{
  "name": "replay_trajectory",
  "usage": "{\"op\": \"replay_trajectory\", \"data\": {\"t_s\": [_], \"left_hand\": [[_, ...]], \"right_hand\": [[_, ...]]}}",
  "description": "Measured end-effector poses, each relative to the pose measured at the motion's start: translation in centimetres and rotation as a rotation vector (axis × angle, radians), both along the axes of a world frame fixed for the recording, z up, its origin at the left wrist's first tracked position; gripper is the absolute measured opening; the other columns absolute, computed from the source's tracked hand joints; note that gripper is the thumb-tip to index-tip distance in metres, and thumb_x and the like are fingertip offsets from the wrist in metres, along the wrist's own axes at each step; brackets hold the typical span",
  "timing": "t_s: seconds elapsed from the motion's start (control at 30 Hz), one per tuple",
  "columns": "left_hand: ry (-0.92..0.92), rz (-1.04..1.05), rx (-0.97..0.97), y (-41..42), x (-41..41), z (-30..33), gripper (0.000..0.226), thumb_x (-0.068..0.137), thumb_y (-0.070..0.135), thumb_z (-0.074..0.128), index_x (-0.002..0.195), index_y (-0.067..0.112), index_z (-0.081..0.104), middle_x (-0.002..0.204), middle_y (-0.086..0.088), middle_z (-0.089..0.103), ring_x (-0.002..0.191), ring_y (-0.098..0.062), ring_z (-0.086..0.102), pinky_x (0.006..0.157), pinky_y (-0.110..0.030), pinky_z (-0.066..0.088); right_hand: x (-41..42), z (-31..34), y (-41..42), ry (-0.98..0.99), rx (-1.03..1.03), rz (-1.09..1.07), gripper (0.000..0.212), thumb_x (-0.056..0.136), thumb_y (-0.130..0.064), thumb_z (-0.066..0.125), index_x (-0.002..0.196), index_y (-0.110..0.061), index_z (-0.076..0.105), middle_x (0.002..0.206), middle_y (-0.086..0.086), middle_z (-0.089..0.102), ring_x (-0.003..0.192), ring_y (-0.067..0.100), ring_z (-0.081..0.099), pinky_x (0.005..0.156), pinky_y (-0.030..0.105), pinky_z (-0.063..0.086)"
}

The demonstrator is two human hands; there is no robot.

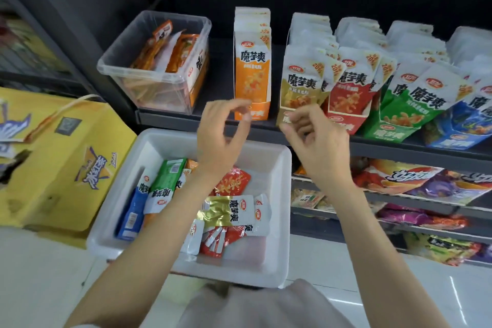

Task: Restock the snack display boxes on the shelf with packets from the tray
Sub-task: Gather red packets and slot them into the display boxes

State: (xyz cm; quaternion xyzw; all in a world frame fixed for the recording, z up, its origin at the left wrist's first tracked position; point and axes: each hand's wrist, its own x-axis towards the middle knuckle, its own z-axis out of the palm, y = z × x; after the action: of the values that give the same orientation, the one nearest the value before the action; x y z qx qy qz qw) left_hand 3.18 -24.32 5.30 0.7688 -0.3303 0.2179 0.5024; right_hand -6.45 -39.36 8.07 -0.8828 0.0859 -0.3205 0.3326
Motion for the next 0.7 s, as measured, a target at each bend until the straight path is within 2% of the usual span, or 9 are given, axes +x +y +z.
{"op": "replay_trajectory", "data": {"t_s": [0.1,0.17,0.23,0.3,0.37,0.43,0.57,0.63,0.7], "left_hand": [[0.036,0.042,0.078,5.0,-1.5,-2.9,0.018,0.089,0.019,0.052,0.101,0.012,0.063,0.093,0.007,0.059,0.089,-0.004,0.052,0.081,-0.018,0.041],[0.110,0.044,0.291,8.3,-2.0,-5.5,0.022,0.086,0.028,0.053,0.097,0.014,0.065,0.088,0.007,0.062,0.084,-0.004,0.052,0.075,-0.016,0.039],[0.154,0.002,0.581,10.8,-2.1,-8.3,0.032,0.081,0.039,0.056,0.097,0.013,0.067,0.090,0.002,0.067,0.086,-0.010,0.056,0.076,-0.021,0.042],[0.202,-0.054,0.847,12.2,-2.4,-10.4,0.041,0.076,0.047,0.061,0.102,0.017,0.068,0.097,-0.001,0.067,0.089,-0.020,0.060,0.079,-0.031,0.049],[0.278,-0.103,0.982,12.5,-2.8,-11.7,0.045,0.069,0.047,0.073,0.105,0.019,0.069,0.099,-0.002,0.066,0.091,-0.024,0.062,0.080,-0.037,0.053],[0.267,-0.130,1.038,12.1,-3.0,-12.4,0.054,0.063,0.047,0.081,0.108,0.019,0.068,0.102,-0.004,0.065,0.094,-0.027,0.062,0.083,-0.038,0.051],[0.242,-0.134,1.187,11.2,-3.0,-12.7,0.072,0.071,0.065,0.065,0.130,0.025,0.050,0.126,0.000,0.054,0.113,-0.024,0.054,0.097,-0.036,0.040],[0.192,-0.125,1.164,10.6,-3.1,-12.2,0.066,0.075,0.065,0.060,0.126,0.024,0.052,0.119,0.001,0.059,0.106,-0.023,0.059,0.093,-0.035,0.045],[0.164,-0.129,0.978,10.3,-3.1,-11.5,0.044,0.086,0.057,0.050,0.107,0.022,0.065,0.091,0.003,0.067,0.076,-0.016,0.065,0.069,-0.030,0.053]], "right_hand": [[-0.4,-3.6,2.5,0.231,-0.015,0.215,0.007,0.086,-0.016,0.067,0.092,-0.015,0.064,0.084,-0.008,0.065,0.075,0.003,0.059,0.068,0.021,0.051],[0.2,-6.4,4.1,0.413,-0.074,0.335,0.010,0.088,-0.018,0.064,0.097,-0.015,0.066,0.097,-0.003,0.067,0.088,0.013,0.061,0.080,0.035,0.052],[1.3,-8.9,5.9,0.583,-0.217,0.460,0.022,0.090,-0.024,0.060,0.110,-0.018,0.064,0.114,-0.001,0.063,0.108,0.020,0.057,0.095,0.035,0.042],[2.3,-11.1,7.4,0.748,-0.482,0.576,0.041,0.088,-0.033,0.061,0.125,-0.016,0.055,0.131,0.002,0.054,0.124,0.023,0.045,0.103,0.033,0.030],[2.9,-13.0,8.7,0.892,-0.723,0.640,0.065,0.081,-0.038,0.069,0.135,-0.012,0.043,0.140,0.007,0.045,0.131,0.027,0.038,0.107,0.039,0.030],[3.3,-14.1,9.4,0.955,-0.810,0.646,0.074,0.078,-0.034,0.073,0.137,-0.008,0.036,0.141,0.011,0.042,0.131,0.030,0.037,0.106,0.044,0.034],[3.6,-13.7,9.3,0.902,-0.777,0.648,0.061,0.078,-0.032,0.068,0.127,-0.007,0.042,0.125,0.009,0.053,0.115,0.028,0.050,0.092,0.038,0.041],[3.4,-12.2,8.7,0.915,-0.647,0.638,0.057,0.078,-0.040,0.066,0.121,-0.009,0.046,0.105,0.005,0.059,0.094,0.025,0.056,0.073,0.032,0.039],[3.1,-10.2,7.7,0.917,-0.522,0.592,0.046,0.083,-0.047,0.059,0.113,-0.012,0.052,0.095,0.003,0.062,0.081,0.022,0.053,0.066,0.029,0.035]]}}
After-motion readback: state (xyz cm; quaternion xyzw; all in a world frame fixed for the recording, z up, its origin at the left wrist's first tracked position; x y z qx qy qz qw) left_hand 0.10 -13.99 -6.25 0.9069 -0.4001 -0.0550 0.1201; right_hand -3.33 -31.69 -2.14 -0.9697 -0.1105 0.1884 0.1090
